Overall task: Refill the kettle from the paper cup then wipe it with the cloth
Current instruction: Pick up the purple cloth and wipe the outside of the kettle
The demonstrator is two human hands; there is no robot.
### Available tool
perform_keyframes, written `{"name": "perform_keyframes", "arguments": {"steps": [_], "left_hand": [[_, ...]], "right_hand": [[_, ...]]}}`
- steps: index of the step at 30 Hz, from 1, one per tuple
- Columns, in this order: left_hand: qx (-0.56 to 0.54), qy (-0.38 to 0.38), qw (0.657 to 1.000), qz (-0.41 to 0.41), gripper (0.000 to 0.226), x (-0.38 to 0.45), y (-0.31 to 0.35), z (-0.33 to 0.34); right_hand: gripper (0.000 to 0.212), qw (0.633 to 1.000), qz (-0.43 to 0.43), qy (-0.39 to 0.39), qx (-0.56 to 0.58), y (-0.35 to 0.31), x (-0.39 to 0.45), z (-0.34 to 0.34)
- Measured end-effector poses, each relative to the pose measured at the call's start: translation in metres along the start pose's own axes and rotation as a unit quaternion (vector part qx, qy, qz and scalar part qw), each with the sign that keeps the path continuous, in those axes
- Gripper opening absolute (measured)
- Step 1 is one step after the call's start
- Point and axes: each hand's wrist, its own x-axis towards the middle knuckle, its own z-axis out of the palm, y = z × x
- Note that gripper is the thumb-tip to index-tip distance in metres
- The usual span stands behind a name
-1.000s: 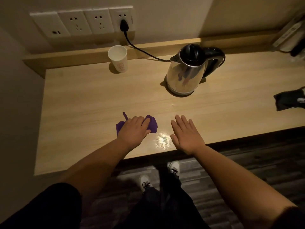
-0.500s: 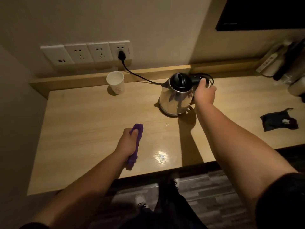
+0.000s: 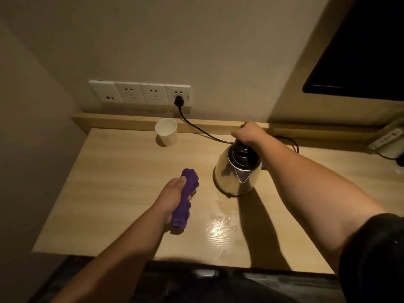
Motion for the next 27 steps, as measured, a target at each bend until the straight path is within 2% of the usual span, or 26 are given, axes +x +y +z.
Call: {"name": "perform_keyframes", "arguments": {"steps": [4,6,9,15,17,19,23,27], "left_hand": [[0.007,0.029,0.999,0.025,0.029,0.000,0.007,0.009],[0.009,0.039,0.999,0.036,0.029,0.002,0.010,0.012],[0.014,0.039,0.998,0.048,0.029,0.005,0.016,0.015],[0.007,-0.011,0.998,0.057,0.038,0.019,0.027,0.016],[0.033,-0.011,0.996,0.077,0.037,0.023,0.033,0.019],[0.102,0.002,0.989,0.106,0.036,0.027,0.039,0.026],[0.250,0.011,0.944,0.214,0.037,0.029,0.044,0.045],[0.321,-0.012,0.891,0.323,0.042,0.024,0.043,0.072]], "right_hand": [[0.058,0.984,-0.035,-0.032,-0.172,-0.017,0.002,0.015],[0.060,0.968,-0.061,-0.028,-0.244,-0.023,-0.002,0.021],[0.048,0.950,-0.090,0.003,-0.300,-0.028,-0.004,0.031],[0.037,0.970,-0.125,-0.005,-0.210,-0.019,-0.001,0.026],[0.042,0.977,-0.138,-0.016,-0.164,-0.008,-0.001,0.015],[0.051,0.982,-0.142,-0.022,-0.119,0.005,-0.002,-0.001],[0.057,0.990,-0.136,-0.004,-0.031,0.031,-0.007,-0.027],[0.054,0.990,-0.125,0.020,0.060,0.050,-0.016,-0.031]]}}
